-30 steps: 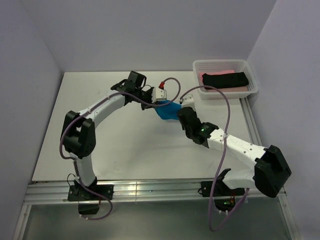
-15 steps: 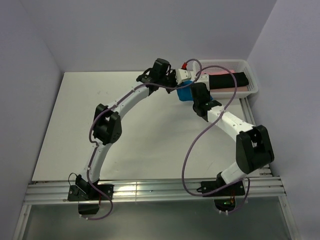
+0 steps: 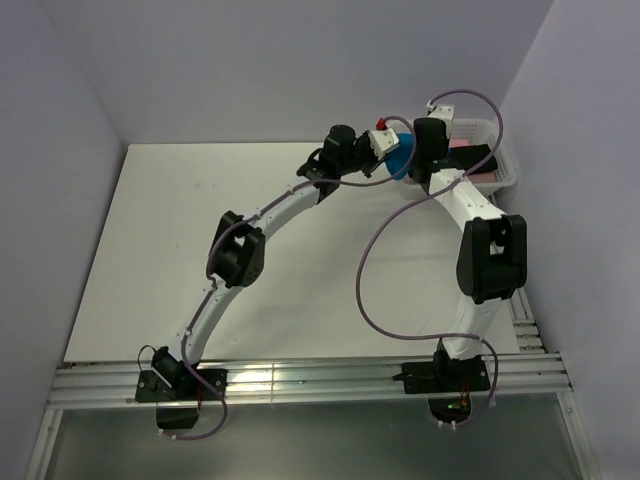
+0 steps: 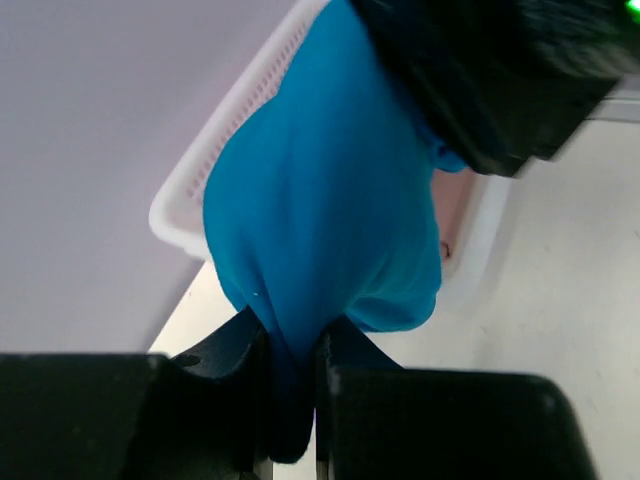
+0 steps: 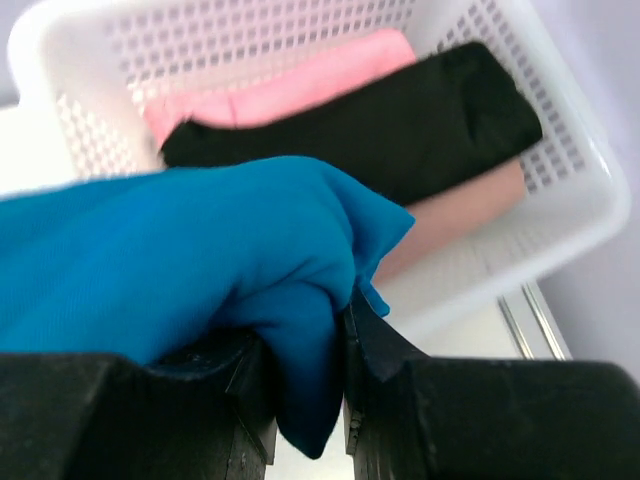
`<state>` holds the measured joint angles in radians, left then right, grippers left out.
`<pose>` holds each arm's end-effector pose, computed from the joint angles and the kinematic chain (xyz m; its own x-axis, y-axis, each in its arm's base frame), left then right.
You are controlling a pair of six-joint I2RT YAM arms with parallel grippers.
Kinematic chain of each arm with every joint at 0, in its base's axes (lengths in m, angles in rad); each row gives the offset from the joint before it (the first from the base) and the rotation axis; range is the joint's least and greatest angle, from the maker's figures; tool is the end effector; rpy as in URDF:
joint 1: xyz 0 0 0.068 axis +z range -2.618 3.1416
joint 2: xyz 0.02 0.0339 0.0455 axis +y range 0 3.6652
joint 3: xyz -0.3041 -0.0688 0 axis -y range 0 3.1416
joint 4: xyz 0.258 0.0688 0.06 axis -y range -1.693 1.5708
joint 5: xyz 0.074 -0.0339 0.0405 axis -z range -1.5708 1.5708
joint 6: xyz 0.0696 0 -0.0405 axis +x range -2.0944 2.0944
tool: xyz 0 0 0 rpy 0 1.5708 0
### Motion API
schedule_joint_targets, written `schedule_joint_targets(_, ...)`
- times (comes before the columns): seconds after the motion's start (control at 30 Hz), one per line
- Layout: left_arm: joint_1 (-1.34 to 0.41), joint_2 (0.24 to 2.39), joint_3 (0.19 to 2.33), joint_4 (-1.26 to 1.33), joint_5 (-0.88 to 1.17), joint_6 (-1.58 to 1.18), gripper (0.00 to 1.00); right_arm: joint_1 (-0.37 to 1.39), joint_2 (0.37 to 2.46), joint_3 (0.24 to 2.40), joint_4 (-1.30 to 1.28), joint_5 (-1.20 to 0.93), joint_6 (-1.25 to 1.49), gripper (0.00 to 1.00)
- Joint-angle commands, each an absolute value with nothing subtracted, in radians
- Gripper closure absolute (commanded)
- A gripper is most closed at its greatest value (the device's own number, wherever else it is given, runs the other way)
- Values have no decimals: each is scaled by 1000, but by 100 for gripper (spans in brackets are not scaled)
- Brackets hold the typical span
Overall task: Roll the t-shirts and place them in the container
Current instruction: Place the rolled tshirt into the container
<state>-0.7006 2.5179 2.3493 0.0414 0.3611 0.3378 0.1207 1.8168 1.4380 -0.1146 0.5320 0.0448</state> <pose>0.4958 -0.4502 0.2893 0.1972 0.2393 -0.9507 0.8539 0.4345 0.2864 0.4748 0.0220 0.3053 -0.4545 -0.0162 -0.8906 0.3605 0.9110 -0.2006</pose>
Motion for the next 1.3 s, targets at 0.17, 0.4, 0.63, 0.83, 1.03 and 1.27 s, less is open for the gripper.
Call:
schedule_joint_targets(0.17, -758, 2597, 2421, 318, 383, 318, 100, 40, 2019, 1603, -150, 440, 46, 100)
schedule_joint_targets(0.4, -747, 2530, 2317, 330, 340, 336, 100, 46, 2026, 1565, -256, 206, -32, 100)
schedule_joint_targets(0.63, -687, 2364, 2117, 359, 347, 273, 100, 104, 1999, 1522, -322, 20, -48, 100)
schedule_joint_targets(0.83, -634, 2139, 1850, 382, 351, 298, 100, 245, 1950, 1473, -350, -38, -41, 100)
schedule_joint_targets(1.03, -543, 1924, 1614, 386, 396, 304, 100, 372, 1919, 1477, -379, -144, -20, 100)
schedule_joint_targets(1.27, -482, 1804, 1552, 287, 477, 356, 100, 407, 1758, 1388, -273, -14, 17, 100)
